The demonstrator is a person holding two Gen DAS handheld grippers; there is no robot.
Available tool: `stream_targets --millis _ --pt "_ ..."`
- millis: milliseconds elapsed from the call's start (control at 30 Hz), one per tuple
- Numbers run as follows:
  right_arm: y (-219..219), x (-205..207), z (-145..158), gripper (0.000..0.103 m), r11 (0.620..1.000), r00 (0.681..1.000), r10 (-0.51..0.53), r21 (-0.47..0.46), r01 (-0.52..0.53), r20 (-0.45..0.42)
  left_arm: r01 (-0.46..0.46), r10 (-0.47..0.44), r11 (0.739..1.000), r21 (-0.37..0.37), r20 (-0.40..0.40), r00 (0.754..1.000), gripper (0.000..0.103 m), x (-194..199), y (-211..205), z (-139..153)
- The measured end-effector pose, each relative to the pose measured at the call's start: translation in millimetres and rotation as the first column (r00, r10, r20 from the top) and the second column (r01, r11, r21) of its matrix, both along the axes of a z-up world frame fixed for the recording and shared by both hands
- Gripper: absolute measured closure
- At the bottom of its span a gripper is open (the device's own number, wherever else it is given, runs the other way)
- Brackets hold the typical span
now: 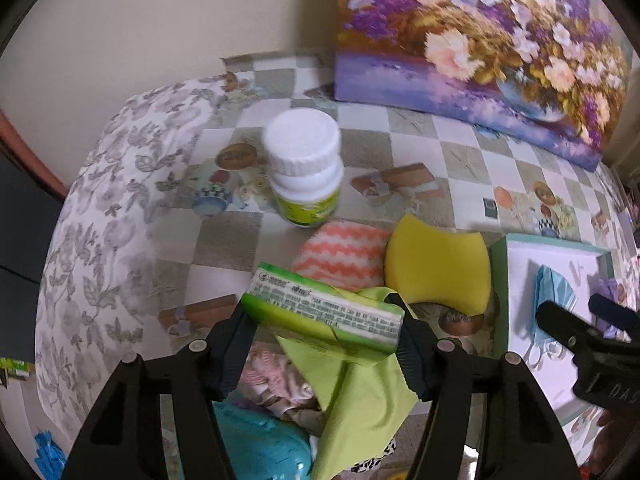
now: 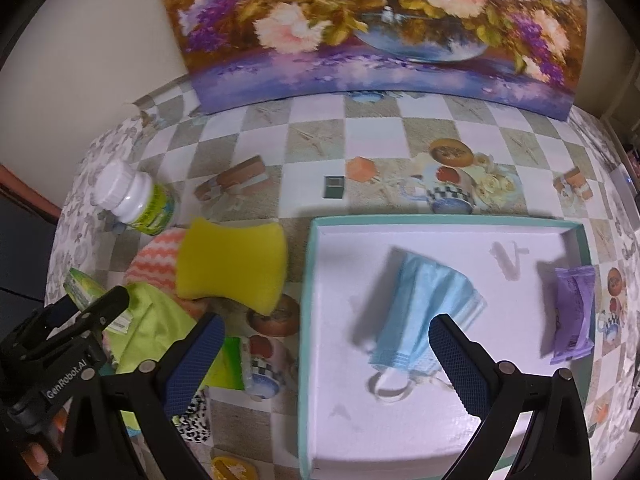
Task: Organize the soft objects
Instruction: 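Lift the green box with the left gripper while the right gripper grasps the lime-green cloth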
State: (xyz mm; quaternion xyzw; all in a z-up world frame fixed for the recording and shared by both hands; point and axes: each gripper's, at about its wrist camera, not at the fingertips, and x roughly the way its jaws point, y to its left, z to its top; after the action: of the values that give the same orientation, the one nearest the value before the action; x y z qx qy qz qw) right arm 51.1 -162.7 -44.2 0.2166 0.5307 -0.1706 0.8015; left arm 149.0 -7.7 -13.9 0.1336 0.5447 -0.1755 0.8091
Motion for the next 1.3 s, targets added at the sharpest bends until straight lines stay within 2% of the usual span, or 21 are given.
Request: stream_targets --millis 200,500,633,833,933,1033,1200,1267,1300 --pt "36 17 -3 0.000 0.995 0.995 0.096 0.025 -0.096 0.014 -0.120 0.120 0.993 -0.011 0.049 0.992 0.037 8 31 25" --pt "97 39 -22 0.000 0.967 0.969 0.248 0.068 -0.247 -0.007 -0.304 0.301 0.953 0.013 0.089 0.949 0.037 19 86 38" --pt "105 43 -30 0.000 0.962 0.969 0.249 0.111 -0.248 0.004 -0.336 0.336 0.942 -0.014 0.080 0.939 0.037 21 99 40" --pt "112 49 -40 0.000 0.956 0.968 0.249 0.157 -0.248 0.016 -0.333 0.333 0.943 -0.016 0.051 0.942 0.037 23 98 31" --pt "113 51 -47 0.006 0.954 0.970 0.244 0.180 -0.242 0.011 -0.327 0.327 0.945 -0.020 0.039 0.944 0.037 23 96 29" --pt "114 52 -48 0.018 0.946 0.967 0.252 0.203 -0.254 0.034 -0.327 0.327 0.945 -0.020 0.038 0.944 0.037 23 95 29" --pt "117 51 -44 0.049 0.925 0.953 0.291 0.227 -0.303 0.087 -0.315 0.315 0.949 -0.018 0.030 0.948 0.037 23 92 28" --pt "118 51 -44 0.057 0.919 0.948 0.303 0.234 -0.318 0.099 -0.308 0.309 0.951 -0.019 0.031 0.951 0.037 23 90 28" --pt "118 51 -45 0.057 0.917 0.946 0.306 0.235 -0.322 0.103 -0.306 0.306 0.952 -0.019 0.031 0.951 0.037 22 90 28"
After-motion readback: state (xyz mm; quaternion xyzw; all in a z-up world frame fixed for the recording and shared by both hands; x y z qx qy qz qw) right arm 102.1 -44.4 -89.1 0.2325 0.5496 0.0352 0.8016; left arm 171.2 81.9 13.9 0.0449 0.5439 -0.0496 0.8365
